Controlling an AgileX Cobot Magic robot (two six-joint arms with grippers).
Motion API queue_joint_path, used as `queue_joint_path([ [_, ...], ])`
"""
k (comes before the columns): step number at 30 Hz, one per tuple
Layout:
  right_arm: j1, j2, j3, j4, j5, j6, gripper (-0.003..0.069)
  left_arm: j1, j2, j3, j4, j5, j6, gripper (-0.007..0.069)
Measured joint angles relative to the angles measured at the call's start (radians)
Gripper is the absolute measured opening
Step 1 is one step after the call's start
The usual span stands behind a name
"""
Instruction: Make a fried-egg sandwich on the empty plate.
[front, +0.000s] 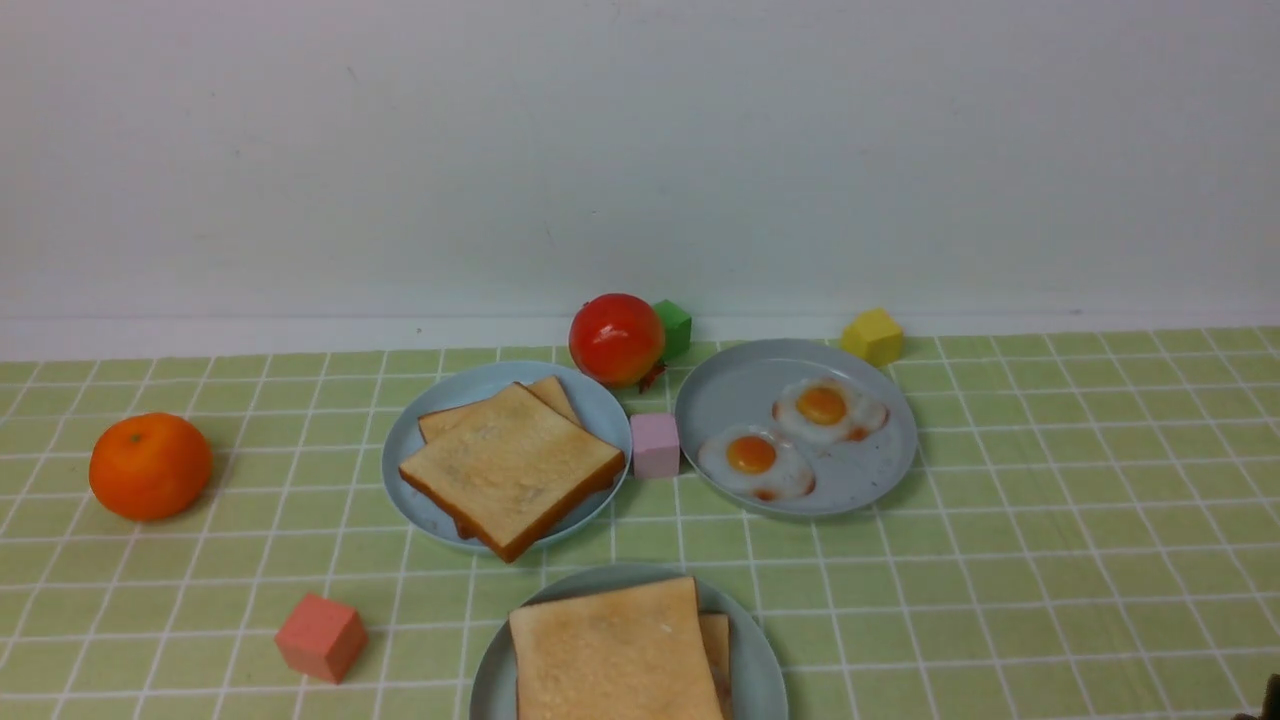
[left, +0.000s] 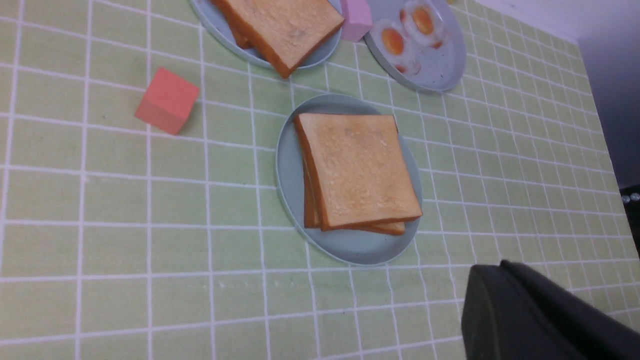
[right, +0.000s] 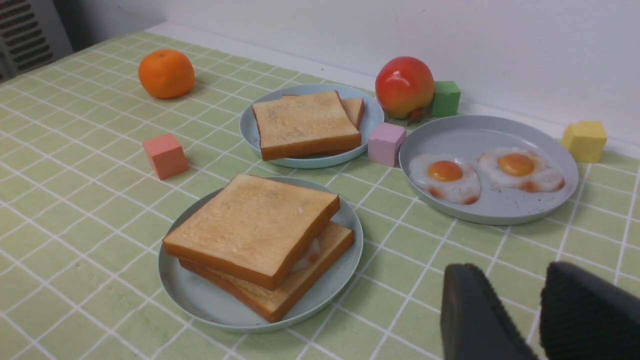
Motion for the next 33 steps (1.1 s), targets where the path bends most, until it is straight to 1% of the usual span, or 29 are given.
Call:
queue_joint_path([
  [2,0.000,0.000,0.000,0.000,0.000,0.000,0.0237,0.000,-0.003,0.006,0.085,-0.055,0.007,-0.0013],
  [3,0.000,0.000,0.000,0.000,0.000,0.000,0.0237,0.000,-0.003,0.010,0.102,-0.069,0.007,-0.0013],
  [4,0.000,0.000,0.000,0.000,0.000,0.000,0.0237,0.000,-0.002,0.019,0.147,-0.110,0.009,-0.0013],
  [5,0.000,0.000,0.000,0.000,0.000,0.000,0.0237,0.000,0.005,0.046,0.239,-0.190,0.010,-0.0013],
  [8,0.000,0.000,0.000,0.000,0.000,0.000,0.0238,0.000,0.027,0.124,0.401,-0.359,-0.004,-0.0013],
  [9,0.000,0.000,0.000,0.000,0.000,0.000,0.0238,0.000,0.030,0.131,0.413,-0.359,-0.008,-0.0013],
  [10,0.000,0.000,0.000,0.000,0.000,0.000,0.0238,0.000,0.046,0.177,0.496,-0.456,-0.046,-0.0013],
  [12,0.000,-0.002,0.000,0.000,0.000,0.001,0.0239,0.006,0.065,0.239,0.603,-0.552,-0.127,-0.0013],
  [13,0.000,-0.002,0.000,0.000,0.000,0.001,0.0239,0.015,0.066,0.269,0.659,-0.594,-0.189,-0.0013],
  [15,0.000,-0.002,0.000,0.000,0.000,0.004,0.0239,0.050,0.044,0.323,0.757,-0.637,-0.334,-0.0013],
  [16,0.000,-0.002,0.000,0.000,-0.001,0.005,0.0239,0.081,0.016,0.351,0.809,-0.640,-0.434,-0.0013],
  [17,0.000,-0.002,0.000,0.000,-0.001,0.005,0.0239,0.085,0.010,0.356,0.816,-0.640,-0.446,-0.0013],
  [18,0.000,-0.002,0.000,0.000,-0.001,0.007,0.0239,0.115,-0.035,0.384,0.855,-0.640,-0.519,-0.0013],
  [20,0.000,-0.002,0.000,0.000,-0.001,0.007,0.0239,0.156,-0.105,0.428,0.879,-0.640,-0.570,-0.0013],
  [23,0.000,-0.002,0.000,0.000,-0.001,0.007,0.0239,0.206,-0.203,0.501,0.867,-0.641,-0.581,-0.0013],
  [28,0.000,-0.002,0.000,0.000,-0.001,0.007,0.0239,0.260,-0.342,0.643,0.760,-0.694,-0.575,-0.0013],
  [30,0.000,-0.002,0.000,0.000,-0.001,0.007,0.0239,0.264,-0.363,0.672,0.744,-0.730,-0.557,-0.0013],
  [32,0.000,-0.002,0.000,0.000,-0.001,0.007,0.0239,0.264,-0.382,0.737,0.716,-0.796,-0.442,-0.0013],
  [33,0.000,-0.002,0.000,0.000,-0.001,0.007,0.0239,0.264,-0.387,0.758,0.709,-0.815,-0.403,-0.0013],
])
